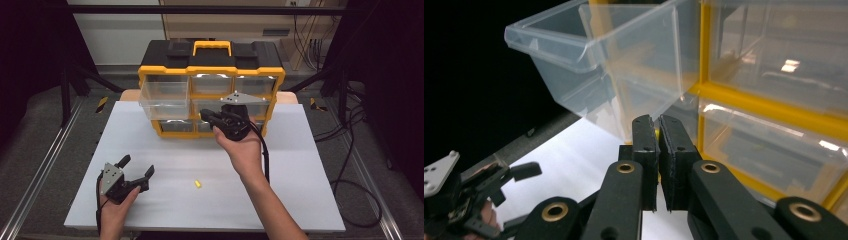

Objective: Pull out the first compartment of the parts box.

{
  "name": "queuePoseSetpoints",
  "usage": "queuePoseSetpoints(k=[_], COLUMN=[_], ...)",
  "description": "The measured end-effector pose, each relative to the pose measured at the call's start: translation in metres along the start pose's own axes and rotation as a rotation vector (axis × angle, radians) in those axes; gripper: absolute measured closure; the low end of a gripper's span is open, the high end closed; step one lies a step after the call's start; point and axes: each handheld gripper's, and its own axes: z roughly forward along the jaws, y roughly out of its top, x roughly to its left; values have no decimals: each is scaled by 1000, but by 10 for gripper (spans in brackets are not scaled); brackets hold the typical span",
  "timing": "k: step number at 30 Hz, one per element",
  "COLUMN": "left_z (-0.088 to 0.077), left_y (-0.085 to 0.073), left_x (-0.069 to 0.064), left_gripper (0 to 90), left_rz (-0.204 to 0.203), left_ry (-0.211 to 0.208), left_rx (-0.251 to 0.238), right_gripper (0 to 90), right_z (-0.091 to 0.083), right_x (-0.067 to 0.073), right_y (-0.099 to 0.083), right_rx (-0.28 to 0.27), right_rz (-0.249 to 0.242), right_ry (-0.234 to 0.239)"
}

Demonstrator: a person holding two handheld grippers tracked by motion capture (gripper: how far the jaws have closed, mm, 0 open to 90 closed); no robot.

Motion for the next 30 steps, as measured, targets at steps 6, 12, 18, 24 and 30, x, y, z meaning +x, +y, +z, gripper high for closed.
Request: queuePoseSetpoints(k=[6, 12, 18, 24, 30], left_z=[-1, 0, -1, -1, -3], left_y=[0, -1, -1, -2, -1], left_x=[-1, 0, 1, 2, 2], left_gripper=[60, 60, 60, 60, 60], left_rz=[8, -2, -3, 0, 6], left_ry=[1, 2, 9, 16, 19], left_rx=[2, 5, 6, 9, 6], right_gripper=[866, 866, 866, 866, 865], right_z=[1, 2, 7, 9, 6], right_x=[0, 5, 10, 9, 6], right_y=[12, 25, 36, 44, 52], right_rx=[-10, -33, -47, -58, -72], right_rz=[4, -8, -20, -15, -4], right_ry=[6, 20, 32, 38, 42])
